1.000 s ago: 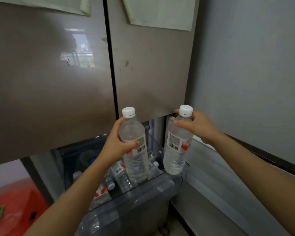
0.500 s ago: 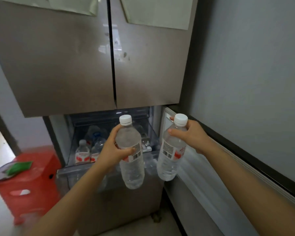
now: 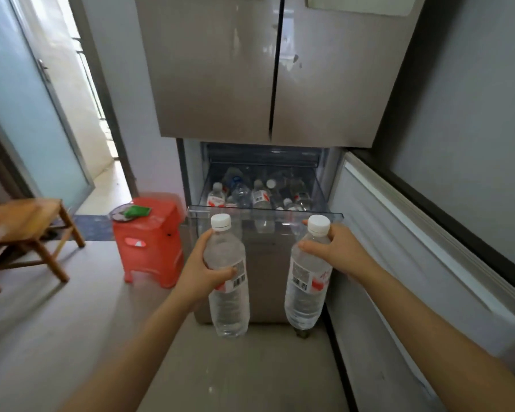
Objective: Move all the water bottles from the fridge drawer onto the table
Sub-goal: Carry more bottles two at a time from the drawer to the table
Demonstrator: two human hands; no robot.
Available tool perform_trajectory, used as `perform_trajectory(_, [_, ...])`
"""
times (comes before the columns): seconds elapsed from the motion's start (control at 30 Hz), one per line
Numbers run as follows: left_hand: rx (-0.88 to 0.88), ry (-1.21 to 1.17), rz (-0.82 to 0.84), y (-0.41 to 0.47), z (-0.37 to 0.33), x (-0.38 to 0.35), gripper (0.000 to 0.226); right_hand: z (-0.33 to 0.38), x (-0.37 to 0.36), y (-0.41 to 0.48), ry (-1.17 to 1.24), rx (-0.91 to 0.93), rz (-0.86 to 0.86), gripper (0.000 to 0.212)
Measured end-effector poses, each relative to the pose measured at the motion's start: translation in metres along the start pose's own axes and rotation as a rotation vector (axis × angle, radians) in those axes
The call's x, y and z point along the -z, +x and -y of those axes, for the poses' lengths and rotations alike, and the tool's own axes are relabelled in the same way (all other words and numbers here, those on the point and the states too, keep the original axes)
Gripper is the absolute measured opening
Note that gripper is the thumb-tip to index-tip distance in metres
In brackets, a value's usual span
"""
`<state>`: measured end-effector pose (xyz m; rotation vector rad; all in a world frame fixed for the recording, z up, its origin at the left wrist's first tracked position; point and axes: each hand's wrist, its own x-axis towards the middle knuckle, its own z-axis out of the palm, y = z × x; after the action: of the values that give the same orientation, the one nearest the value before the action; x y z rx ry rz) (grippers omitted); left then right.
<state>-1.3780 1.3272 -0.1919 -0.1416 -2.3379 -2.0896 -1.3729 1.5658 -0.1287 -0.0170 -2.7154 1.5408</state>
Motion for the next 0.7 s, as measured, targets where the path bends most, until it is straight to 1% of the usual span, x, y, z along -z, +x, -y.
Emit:
perform_trajectory(0.1, [0.001, -0.012, -0.05, -0.024, 0.004, 0.033, 0.074, 0.013, -0.029, -0.014, -0.003, 0.018, 0.051, 0.035])
perform_trajectory(0.2, [0.021, -0.003, -0.075, -0.051, 0.01, 0.077, 0.077, 0.033, -0.066, -0.032, 0.018, 0.025, 0.072, 0.036])
perform_trajectory(0.33, [0.062, 0.024, -0.082, -0.092, 0.026, 0.157, 0.084, 0.063, -0.129, -0.064, 0.026, 0.007, 0.074, 0.035])
perform_trajectory(0.43, [0.088, 0.062, -0.138, -0.129, 0.034, 0.221, 0.084, 0.089, -0.181, -0.092, 0.034, -0.011, 0.1, 0.036])
perform_trajectory(0.5, [0.116, 0.068, -0.202, -0.154, 0.036, 0.255, 0.082, 0.105, -0.21, -0.109, 0.019, -0.007, 0.133, 0.036])
perform_trajectory(0.57, [0.116, 0.051, -0.284, -0.183, 0.035, 0.287, 0.076, 0.119, -0.237, -0.125, 0.026, 0.003, 0.169, 0.037])
perform_trajectory(0.7, [0.126, 0.048, -0.469, -0.247, 0.031, 0.337, 0.074, 0.15, -0.289, -0.149, 0.028, 0.075, 0.298, 0.031])
